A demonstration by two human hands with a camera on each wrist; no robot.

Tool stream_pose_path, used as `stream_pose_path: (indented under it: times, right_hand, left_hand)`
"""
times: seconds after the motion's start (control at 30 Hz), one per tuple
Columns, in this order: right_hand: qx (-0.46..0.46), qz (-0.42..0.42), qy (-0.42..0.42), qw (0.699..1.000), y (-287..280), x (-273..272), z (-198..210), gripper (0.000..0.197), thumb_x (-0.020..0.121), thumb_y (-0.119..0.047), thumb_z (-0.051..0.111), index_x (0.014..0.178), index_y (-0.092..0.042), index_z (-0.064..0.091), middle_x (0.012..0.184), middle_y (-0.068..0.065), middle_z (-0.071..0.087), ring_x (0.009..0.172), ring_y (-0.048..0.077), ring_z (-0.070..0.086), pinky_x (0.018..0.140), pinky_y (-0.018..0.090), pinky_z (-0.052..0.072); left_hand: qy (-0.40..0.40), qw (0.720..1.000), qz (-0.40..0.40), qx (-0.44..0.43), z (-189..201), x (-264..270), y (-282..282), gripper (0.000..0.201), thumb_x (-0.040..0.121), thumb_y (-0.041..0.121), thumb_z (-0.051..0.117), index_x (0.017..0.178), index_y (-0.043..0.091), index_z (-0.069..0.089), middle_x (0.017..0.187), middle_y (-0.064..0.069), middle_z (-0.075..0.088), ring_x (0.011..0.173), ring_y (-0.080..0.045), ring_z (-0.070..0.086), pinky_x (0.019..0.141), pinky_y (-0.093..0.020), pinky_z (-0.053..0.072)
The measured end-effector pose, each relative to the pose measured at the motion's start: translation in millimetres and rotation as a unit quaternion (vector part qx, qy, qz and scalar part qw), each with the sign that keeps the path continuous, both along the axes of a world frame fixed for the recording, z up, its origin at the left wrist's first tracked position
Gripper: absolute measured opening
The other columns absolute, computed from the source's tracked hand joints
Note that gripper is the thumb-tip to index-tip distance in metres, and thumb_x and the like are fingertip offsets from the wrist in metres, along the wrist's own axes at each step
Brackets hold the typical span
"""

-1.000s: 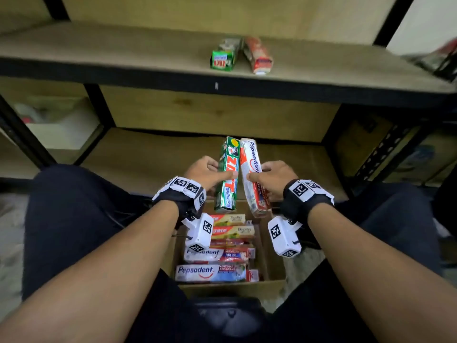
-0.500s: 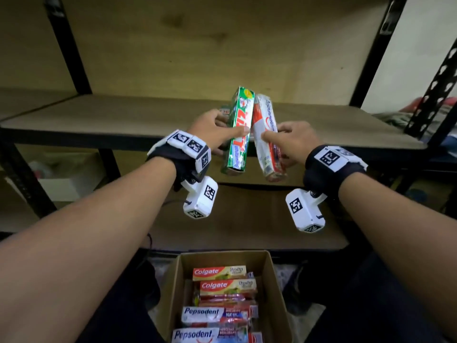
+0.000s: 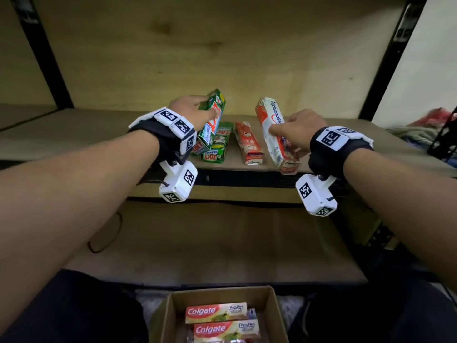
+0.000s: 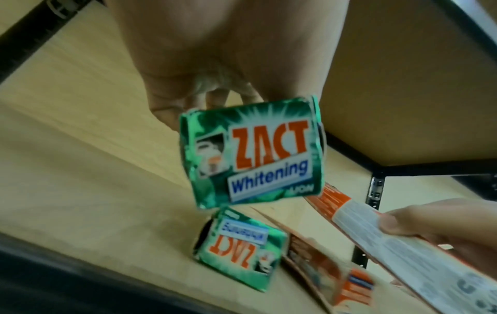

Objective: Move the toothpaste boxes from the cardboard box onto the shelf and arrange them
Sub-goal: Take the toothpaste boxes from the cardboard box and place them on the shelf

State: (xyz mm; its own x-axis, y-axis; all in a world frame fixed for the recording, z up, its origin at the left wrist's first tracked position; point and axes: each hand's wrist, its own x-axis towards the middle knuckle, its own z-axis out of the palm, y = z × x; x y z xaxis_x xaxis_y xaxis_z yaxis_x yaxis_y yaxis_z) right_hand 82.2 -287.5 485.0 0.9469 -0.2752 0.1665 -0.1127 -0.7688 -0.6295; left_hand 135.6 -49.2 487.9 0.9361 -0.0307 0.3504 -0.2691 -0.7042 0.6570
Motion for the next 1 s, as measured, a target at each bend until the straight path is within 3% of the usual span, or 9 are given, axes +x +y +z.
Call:
stream_pose_path:
  times: [0.1, 0.27, 0.4, 0.5, 0.6, 0.67, 0.77, 0.9, 1.0]
  right_hand:
    - [-0.039, -0.021, 0.021, 0.999, -7, 19, -2, 0.045, 0.072, -0.053, 0.064, 0.096, -0.016, 0.073, 0.081, 0.006, 0.074, 0.072, 0.025, 0.072, 0.075, 0.044, 0.062]
    - [-0.088, -0.026, 0.046, 0.995, -13, 45, -10, 0.042, 0.080, -0.050, 0.065, 0.098, -0.012, 0.069, 0.079, 0.005, 0.071, 0.068, 0.023, 0.070, 0.068, 0.035, 0.060]
    - [-0.120, -0.027, 0.039, 0.992, -12, 58, -19, 0.052, 0.083, -0.051, 0.064, 0.121, -0.015, 0.064, 0.100, 0.006, 0.068, 0.086, 0.026, 0.068, 0.078, 0.038, 0.060]
    - [-0.104, -0.017, 0.025, 0.994, -10, 62, -24, 0.054, 0.084, -0.050, 0.068, 0.129, -0.023, 0.057, 0.106, 0.003, 0.059, 0.086, 0.023, 0.062, 0.076, 0.032, 0.054]
    - [-0.095, -0.005, 0.022, 0.995, -9, 63, -25, 0.048, 0.083, -0.053, 0.068, 0.121, -0.025, 0.062, 0.101, -0.001, 0.057, 0.090, 0.022, 0.064, 0.080, 0.034, 0.056]
    - [-0.095, 0.000, 0.022, 0.995, -8, 61, -23, 0.037, 0.085, -0.052, 0.066, 0.109, -0.025, 0.069, 0.098, -0.002, 0.064, 0.092, 0.022, 0.067, 0.082, 0.038, 0.058]
    - [-0.081, 0.003, 0.016, 0.997, -10, 54, -20, 0.021, 0.091, -0.042, 0.063, 0.097, -0.024, 0.072, 0.093, 0.000, 0.072, 0.082, 0.021, 0.069, 0.072, 0.034, 0.059]
    - [-0.087, 0.009, 0.012, 0.996, -11, 37, -18, 0.018, 0.090, -0.030, 0.059, 0.091, -0.021, 0.075, 0.090, 0.001, 0.074, 0.076, 0.022, 0.072, 0.072, 0.040, 0.062]
    - [-0.111, 0.010, 0.012, 0.994, -8, 20, -15, 0.017, 0.088, -0.029, 0.061, 0.086, -0.022, 0.076, 0.089, -0.001, 0.075, 0.074, 0.020, 0.073, 0.071, 0.039, 0.063]
  left_hand:
    - [0.006, 0.997, 0.011, 0.072, -2, 26, 7, 0.054, 0.086, 0.056, 0.061, 0.137, 0.038, 0.055, 0.143, 0.003, 0.054, 0.121, -0.021, 0.057, 0.093, -0.023, 0.045]
    - [0.046, 0.981, -0.002, 0.190, -7, 56, 9, 0.054, 0.089, 0.058, 0.056, 0.139, 0.039, 0.051, 0.139, 0.001, 0.057, 0.115, -0.024, 0.058, 0.085, -0.023, 0.044]
    - [0.070, 0.973, -0.018, 0.217, -19, 70, 8, 0.057, 0.089, 0.061, 0.054, 0.143, 0.044, 0.044, 0.147, 0.002, 0.048, 0.117, -0.024, 0.055, 0.083, -0.022, 0.040]
    - [0.082, 0.976, -0.022, 0.202, -26, 72, 9, 0.056, 0.092, 0.058, 0.052, 0.144, 0.039, 0.045, 0.152, 0.002, 0.042, 0.131, -0.026, 0.048, 0.094, -0.025, 0.038]
    - [0.080, 0.979, -0.016, 0.186, -28, 70, 9, 0.053, 0.093, 0.060, 0.049, 0.139, 0.034, 0.053, 0.151, 0.000, 0.044, 0.131, -0.027, 0.048, 0.101, -0.029, 0.038]
    - [0.077, 0.979, -0.012, 0.188, -28, 66, 8, 0.051, 0.094, 0.058, 0.049, 0.138, 0.032, 0.055, 0.149, 0.000, 0.047, 0.127, -0.027, 0.051, 0.096, -0.027, 0.040]
    - [0.065, 0.975, -0.007, 0.213, -24, 57, 9, 0.052, 0.094, 0.059, 0.048, 0.134, 0.026, 0.058, 0.143, -0.001, 0.053, 0.121, -0.025, 0.054, 0.086, -0.024, 0.037]
    - [0.054, 0.970, -0.002, 0.237, -16, 38, 12, 0.049, 0.096, 0.055, 0.048, 0.125, 0.019, 0.064, 0.130, -0.001, 0.061, 0.098, -0.020, 0.054, 0.079, -0.025, 0.040]
    - [0.043, 0.971, -0.001, 0.235, -14, 21, 16, 0.044, 0.096, 0.051, 0.050, 0.121, 0.019, 0.067, 0.124, -0.002, 0.066, 0.100, -0.022, 0.060, 0.081, -0.027, 0.045]
